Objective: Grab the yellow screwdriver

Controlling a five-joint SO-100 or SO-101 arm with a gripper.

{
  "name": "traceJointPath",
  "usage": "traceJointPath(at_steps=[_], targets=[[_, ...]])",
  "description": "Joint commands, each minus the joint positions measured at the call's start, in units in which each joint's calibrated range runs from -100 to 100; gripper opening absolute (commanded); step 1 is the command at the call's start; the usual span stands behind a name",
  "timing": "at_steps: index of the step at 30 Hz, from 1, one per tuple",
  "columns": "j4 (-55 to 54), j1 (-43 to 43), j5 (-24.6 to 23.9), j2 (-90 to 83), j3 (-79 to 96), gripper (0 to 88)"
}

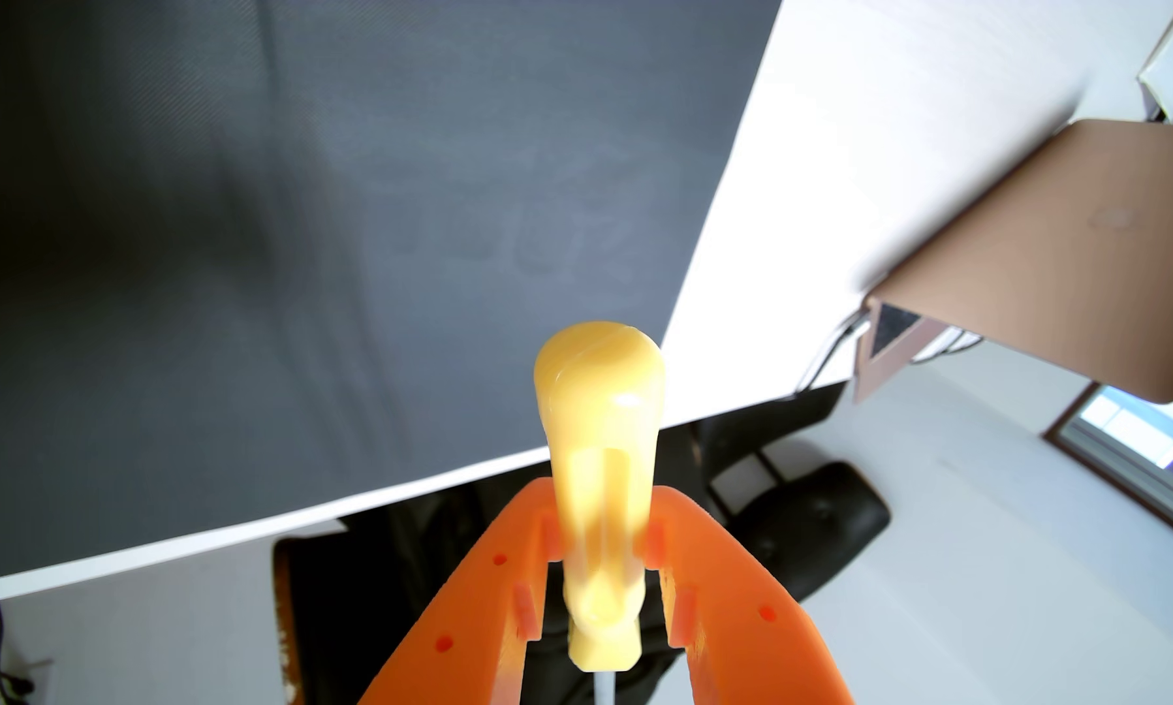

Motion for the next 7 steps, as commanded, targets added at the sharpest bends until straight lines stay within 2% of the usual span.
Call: traceJointPath(at_steps=[1, 7], targets=[[-0.4, 0.1, -0.2, -1.9, -0.4, 1.2], [-0.4, 0.0, -0.2, -1.9, -1.0, 1.2]])
